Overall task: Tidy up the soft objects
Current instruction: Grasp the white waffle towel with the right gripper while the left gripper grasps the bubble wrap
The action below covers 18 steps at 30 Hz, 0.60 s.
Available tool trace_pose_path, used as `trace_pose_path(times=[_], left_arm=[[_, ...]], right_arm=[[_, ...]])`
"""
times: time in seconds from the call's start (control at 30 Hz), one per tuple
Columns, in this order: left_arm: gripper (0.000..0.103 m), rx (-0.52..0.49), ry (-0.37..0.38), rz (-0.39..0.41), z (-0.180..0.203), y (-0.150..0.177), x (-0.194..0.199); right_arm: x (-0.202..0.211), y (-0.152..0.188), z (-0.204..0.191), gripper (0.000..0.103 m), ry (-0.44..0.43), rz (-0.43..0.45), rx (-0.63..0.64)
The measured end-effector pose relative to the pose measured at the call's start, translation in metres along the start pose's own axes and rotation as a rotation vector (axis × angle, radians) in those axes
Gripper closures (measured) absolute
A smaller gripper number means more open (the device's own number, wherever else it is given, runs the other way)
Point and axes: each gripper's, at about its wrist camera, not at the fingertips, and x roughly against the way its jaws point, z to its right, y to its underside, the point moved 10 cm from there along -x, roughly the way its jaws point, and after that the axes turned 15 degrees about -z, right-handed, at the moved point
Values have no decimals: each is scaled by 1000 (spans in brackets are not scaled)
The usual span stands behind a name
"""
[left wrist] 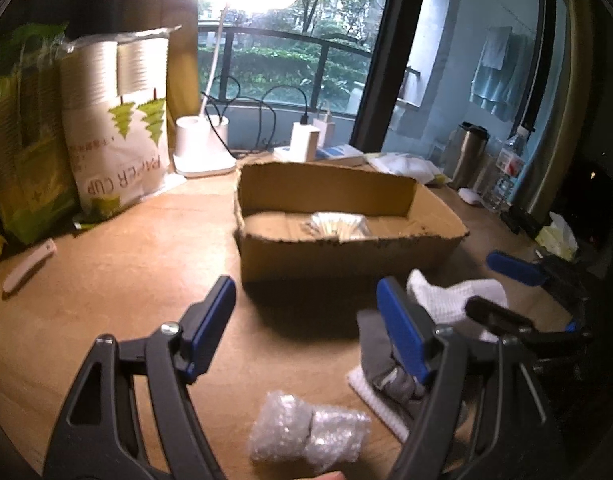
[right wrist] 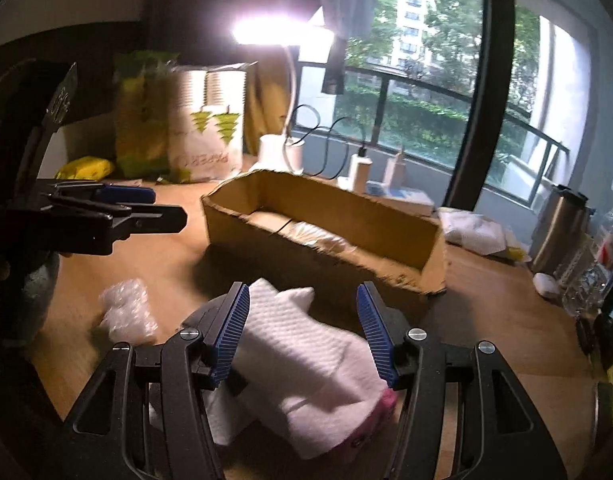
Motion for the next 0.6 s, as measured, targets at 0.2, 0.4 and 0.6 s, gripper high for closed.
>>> trace_pose_path(times=[0.2,0.4,0.6], left_arm=[[28,22,17,-34,-3,20,-2],[13,40,38,-53,-7,41,-1],[13,10,13,-106,-9,60,-10]], right_arm=[[-13,10,-8,44,-9,-57,0],[-22,19,-5,44,-22,-97,-7],[-27,25,-1,44,-30,-123,-14]])
